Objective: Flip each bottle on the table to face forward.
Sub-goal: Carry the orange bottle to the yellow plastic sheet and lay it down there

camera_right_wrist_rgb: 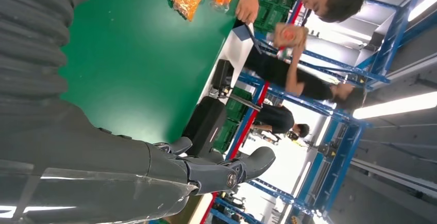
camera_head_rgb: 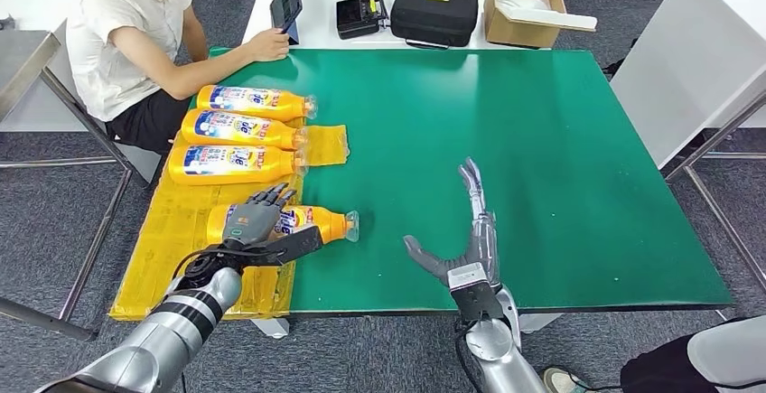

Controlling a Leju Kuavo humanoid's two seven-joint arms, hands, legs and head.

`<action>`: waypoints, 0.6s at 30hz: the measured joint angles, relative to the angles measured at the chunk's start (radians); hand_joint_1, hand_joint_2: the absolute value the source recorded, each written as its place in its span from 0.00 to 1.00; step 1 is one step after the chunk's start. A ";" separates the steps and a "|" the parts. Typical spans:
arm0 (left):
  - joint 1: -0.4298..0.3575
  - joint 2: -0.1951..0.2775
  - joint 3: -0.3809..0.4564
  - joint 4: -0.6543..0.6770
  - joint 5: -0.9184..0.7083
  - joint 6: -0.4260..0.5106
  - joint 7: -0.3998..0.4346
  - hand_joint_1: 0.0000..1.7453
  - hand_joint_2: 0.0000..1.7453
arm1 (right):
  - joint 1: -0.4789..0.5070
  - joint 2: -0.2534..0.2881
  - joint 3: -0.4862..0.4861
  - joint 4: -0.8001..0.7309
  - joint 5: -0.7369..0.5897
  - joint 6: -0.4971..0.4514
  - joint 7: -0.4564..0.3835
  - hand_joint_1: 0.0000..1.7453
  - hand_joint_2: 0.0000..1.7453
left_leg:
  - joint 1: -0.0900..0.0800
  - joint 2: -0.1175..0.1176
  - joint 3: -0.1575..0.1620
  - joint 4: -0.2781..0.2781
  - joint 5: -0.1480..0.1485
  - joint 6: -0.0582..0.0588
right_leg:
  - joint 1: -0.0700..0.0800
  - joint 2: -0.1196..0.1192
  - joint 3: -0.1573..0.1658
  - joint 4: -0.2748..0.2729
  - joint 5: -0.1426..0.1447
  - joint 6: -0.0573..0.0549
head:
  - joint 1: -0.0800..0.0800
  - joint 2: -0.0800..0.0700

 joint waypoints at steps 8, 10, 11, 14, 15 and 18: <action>0.125 -0.001 0.012 -0.146 0.054 0.239 -0.134 0.00 1.00 | 0.002 -0.004 0.000 0.002 0.003 -0.017 0.000 0.00 1.00 | 0.000 0.001 -0.004 0.000 0.000 0.000 | 0.000 0.000 -0.005 0.000 0.000 0.000 | 0.000 0.000; 0.158 -0.001 0.007 -0.214 0.055 0.266 -0.145 0.00 1.00 | 0.002 -0.004 0.000 0.002 0.007 -0.018 0.000 0.00 1.00 | 0.000 0.001 -0.005 0.000 0.000 0.000 | 0.000 0.000 -0.006 0.000 0.000 0.000 | 0.000 0.000; 0.173 -0.001 0.000 -0.253 0.055 0.278 -0.147 0.00 1.00 | 0.003 -0.005 0.000 0.002 0.008 -0.018 0.000 0.00 1.00 | 0.000 0.001 -0.006 0.000 0.000 0.000 | 0.000 0.000 -0.007 0.000 0.000 0.000 | 0.000 0.000; 0.213 -0.001 -0.027 -0.366 0.056 0.312 -0.155 0.00 1.00 | 0.004 -0.005 0.000 0.002 0.014 -0.018 0.000 0.00 1.00 | 0.000 0.000 -0.008 0.000 0.000 0.000 | 0.000 0.000 -0.009 0.000 0.000 0.000 | 0.000 0.000; 0.224 -0.001 -0.037 -0.399 0.058 0.322 -0.158 0.00 1.00 | 0.004 -0.006 0.000 0.002 0.017 -0.018 0.000 0.00 1.00 | 0.000 0.000 -0.008 0.000 0.000 0.000 | 0.000 0.000 -0.009 0.000 0.000 0.000 | 0.000 0.000; 0.253 -0.001 -0.070 -0.503 0.075 0.358 -0.180 0.00 1.00 | 0.004 -0.007 0.000 0.002 0.022 -0.018 0.000 0.00 1.00 | 0.000 0.000 -0.009 0.000 0.000 0.000 | 0.000 0.000 -0.010 0.000 0.000 0.000 | 0.000 0.000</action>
